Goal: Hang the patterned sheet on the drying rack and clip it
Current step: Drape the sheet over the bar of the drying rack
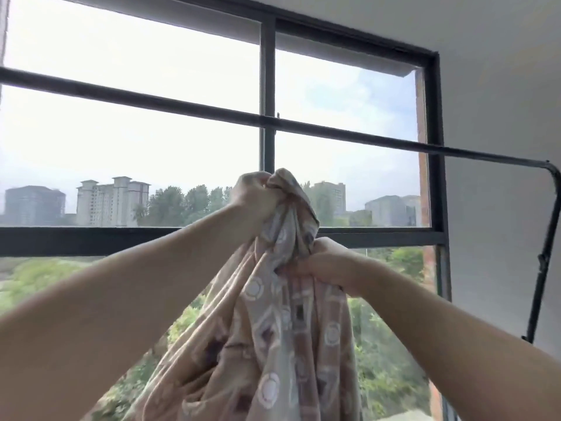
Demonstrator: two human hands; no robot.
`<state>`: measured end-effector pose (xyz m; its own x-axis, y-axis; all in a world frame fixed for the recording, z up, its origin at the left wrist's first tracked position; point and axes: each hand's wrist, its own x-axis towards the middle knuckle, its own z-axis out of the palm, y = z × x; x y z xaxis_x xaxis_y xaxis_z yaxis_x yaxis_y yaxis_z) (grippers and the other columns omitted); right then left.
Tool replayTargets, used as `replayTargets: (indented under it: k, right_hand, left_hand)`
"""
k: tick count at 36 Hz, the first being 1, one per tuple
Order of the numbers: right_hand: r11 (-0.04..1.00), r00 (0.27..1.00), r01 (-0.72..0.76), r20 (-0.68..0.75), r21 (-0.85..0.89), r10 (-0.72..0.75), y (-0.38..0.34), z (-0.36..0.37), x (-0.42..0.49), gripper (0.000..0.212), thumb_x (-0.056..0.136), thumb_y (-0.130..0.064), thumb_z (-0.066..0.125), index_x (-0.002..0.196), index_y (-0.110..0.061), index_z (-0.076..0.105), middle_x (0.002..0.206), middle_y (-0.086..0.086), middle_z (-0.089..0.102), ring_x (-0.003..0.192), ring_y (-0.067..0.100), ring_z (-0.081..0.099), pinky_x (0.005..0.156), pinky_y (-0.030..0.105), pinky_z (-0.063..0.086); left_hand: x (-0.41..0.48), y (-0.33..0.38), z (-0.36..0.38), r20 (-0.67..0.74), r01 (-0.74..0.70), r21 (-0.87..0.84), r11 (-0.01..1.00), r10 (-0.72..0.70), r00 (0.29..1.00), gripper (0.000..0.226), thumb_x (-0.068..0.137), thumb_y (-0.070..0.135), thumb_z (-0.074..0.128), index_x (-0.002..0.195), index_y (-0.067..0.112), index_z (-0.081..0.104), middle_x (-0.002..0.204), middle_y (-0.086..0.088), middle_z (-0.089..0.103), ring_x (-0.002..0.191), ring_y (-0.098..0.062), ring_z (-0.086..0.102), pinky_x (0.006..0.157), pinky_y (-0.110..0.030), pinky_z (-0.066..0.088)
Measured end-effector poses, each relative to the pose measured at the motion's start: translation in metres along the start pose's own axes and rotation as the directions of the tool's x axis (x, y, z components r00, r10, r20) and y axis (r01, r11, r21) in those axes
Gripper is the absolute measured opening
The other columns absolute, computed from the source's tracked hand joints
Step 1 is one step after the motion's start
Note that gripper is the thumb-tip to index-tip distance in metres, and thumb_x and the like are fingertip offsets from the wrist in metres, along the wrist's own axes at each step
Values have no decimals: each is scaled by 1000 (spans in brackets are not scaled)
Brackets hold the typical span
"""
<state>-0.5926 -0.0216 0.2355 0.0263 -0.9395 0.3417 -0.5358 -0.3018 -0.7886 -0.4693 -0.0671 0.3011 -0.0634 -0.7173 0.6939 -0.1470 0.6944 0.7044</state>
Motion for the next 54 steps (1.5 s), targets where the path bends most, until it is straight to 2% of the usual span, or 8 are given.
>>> replayTargets:
  k: [6, 12, 16, 22, 28, 35, 47, 54]
  right_hand:
    - [989, 884, 93, -447, -111, -134, -6, -28, 20, 16, 79, -6, 59, 78, 9, 65, 67, 13, 57, 67, 22, 54, 58, 27, 47]
    - [841, 403, 289, -739, -457, -540, -50, -64, 22, 8, 89, -8, 44, 86, -11, 50, 72, -4, 53, 63, 9, 48, 51, 25, 29]
    - [773, 837, -76, -462, -630, -293, 0, -51, 33, 26, 93, -8, 43, 109, 3, 58, 111, 23, 61, 106, 37, 56, 74, 30, 37]
    - [912, 492, 355, -787, -208, -371, -49, -101, 11, 20, 78, -18, 51, 93, -8, 61, 88, 10, 63, 88, 28, 59, 76, 37, 45]
    - [892, 853, 443, -352, 96, -386, -57, -62, 2, 27, 90, 0, 47, 72, -17, 57, 64, -5, 57, 50, -1, 55, 49, 12, 43]
    - [903, 894, 351, -375, 249, -245, -34, -49, 18, 18, 85, -1, 53, 96, 0, 67, 99, 26, 67, 95, 41, 65, 90, 56, 50]
    - [791, 964, 245, -225, 560, -139, -31, -44, 19, 27, 93, -1, 38, 74, -5, 58, 67, 11, 58, 58, 23, 59, 62, 31, 52]
    - [894, 972, 218, -170, 392, -162, -37, -53, 11, 23, 90, 1, 45, 76, -6, 62, 61, 8, 67, 54, 20, 65, 57, 26, 56]
  left_hand:
    - [-6, -8, -21, 163, 129, -76, 989, -116, 980, 12, 77, 17, 73, 69, 15, 65, 63, -3, 65, 49, -11, 60, 49, -20, 54]
    - [18, 41, -17, 126, 107, -450, 887, -56, 990, 20, 72, 17, 77, 88, 16, 64, 84, -5, 67, 67, -18, 62, 64, -30, 56]
    - [-17, -10, -7, 369, 246, -140, 959, -180, 912, 31, 71, -8, 72, 94, 11, 64, 91, -11, 61, 61, -13, 62, 53, -19, 54]
    - [11, -26, -28, -130, 53, -125, 991, -69, 989, 18, 75, 0, 72, 76, 17, 66, 82, -6, 66, 67, -19, 61, 53, -18, 52]
    - [4, -48, -17, 60, -23, -63, 998, 26, 998, 13, 81, 3, 61, 75, 15, 58, 69, 1, 60, 61, -11, 55, 61, -20, 44]
    - [-10, -72, -25, 135, 110, 210, 971, -140, 981, 44, 74, 6, 66, 113, 25, 58, 86, -8, 67, 75, -23, 61, 72, -32, 54]
    - [-6, -8, -9, 658, 75, 13, 997, -66, 750, 88, 69, -1, 73, 140, 32, 33, 139, 5, 40, 118, -19, 48, 101, -39, 42]
    - [-16, -33, 18, 601, -4, 97, 995, -56, 797, 12, 87, 7, 59, 78, 15, 63, 80, 3, 65, 82, -15, 59, 88, -33, 48]
